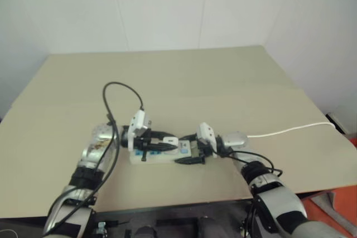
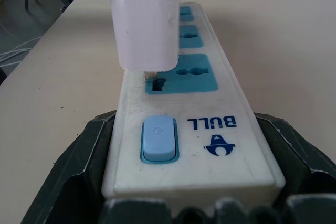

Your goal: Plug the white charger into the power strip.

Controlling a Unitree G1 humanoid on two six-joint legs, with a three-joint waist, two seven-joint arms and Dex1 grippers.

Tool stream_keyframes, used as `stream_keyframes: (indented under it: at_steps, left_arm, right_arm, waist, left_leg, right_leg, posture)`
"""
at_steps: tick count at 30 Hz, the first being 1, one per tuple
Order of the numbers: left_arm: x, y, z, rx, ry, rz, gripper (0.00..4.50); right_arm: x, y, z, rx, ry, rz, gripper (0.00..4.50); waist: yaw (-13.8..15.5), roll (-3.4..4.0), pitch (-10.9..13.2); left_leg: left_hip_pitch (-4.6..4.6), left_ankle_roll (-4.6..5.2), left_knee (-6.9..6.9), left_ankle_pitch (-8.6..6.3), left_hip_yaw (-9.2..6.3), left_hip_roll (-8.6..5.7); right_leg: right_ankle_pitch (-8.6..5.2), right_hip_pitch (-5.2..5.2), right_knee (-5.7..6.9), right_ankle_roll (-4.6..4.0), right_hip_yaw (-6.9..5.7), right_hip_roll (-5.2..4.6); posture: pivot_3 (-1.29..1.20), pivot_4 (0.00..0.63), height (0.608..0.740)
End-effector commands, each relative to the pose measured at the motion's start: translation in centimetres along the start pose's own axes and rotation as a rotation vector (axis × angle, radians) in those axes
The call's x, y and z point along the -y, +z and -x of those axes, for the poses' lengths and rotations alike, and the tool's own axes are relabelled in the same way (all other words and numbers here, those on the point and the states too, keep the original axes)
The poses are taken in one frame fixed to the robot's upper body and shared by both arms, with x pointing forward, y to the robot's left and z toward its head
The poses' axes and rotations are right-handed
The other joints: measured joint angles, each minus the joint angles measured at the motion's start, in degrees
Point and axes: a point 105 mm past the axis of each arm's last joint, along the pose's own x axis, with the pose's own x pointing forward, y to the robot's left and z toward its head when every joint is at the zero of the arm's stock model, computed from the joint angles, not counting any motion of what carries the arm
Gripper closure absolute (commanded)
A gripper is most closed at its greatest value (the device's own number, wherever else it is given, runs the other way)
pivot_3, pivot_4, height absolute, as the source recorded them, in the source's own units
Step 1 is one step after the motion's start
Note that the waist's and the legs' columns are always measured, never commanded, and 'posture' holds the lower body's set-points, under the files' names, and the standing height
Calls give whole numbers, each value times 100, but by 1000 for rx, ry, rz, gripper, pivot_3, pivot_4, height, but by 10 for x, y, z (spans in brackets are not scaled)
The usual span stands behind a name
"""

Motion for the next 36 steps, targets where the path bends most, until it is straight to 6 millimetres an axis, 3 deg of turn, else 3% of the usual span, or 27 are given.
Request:
stream_keyframes:
  at_steps: [1, 15, 28, 36]
  left_arm:
    - [-2, -2, 3, -14, 10, -19, 3474]
    - [0, -23, 8, -65, 25, 24, 3474]
    - [11, -66, 10, -130, 59, 122, 3474]
    - [3, -59, 9, -119, 100, 148, 3474]
  right_arm:
    - [0, 3, -3, 6, 2, 15, 1085]
    - [0, 3, -4, 8, 3, 15, 1085]
    - [0, 5, -7, 11, 11, 19, 1085]
    - [0, 6, -7, 9, 12, 20, 1085]
  waist:
    - [0, 0, -1]
    - [-4, 4, -7]
    - [-2, 18, -31]
    - [-1, 21, -32]
  left_leg:
    - [1, 0, 0, 0, 0, 0]
    - [3, 0, -1, 0, 0, 1]
    - [21, 0, -2, 0, 0, 0]
    - [81, 0, -21, -1, 1, 1]
  right_leg:
    - [0, 1, 0, 0, 0, 0]
    - [0, 2, 0, 0, 0, 1]
    - [0, 18, 1, 0, 1, 1]
    - [-24, 81, -15, 39, 1, 1]
  posture:
    - [0, 150, 740]
    - [0, 150, 740]
    - [0, 150, 740]
    - [0, 150, 740]
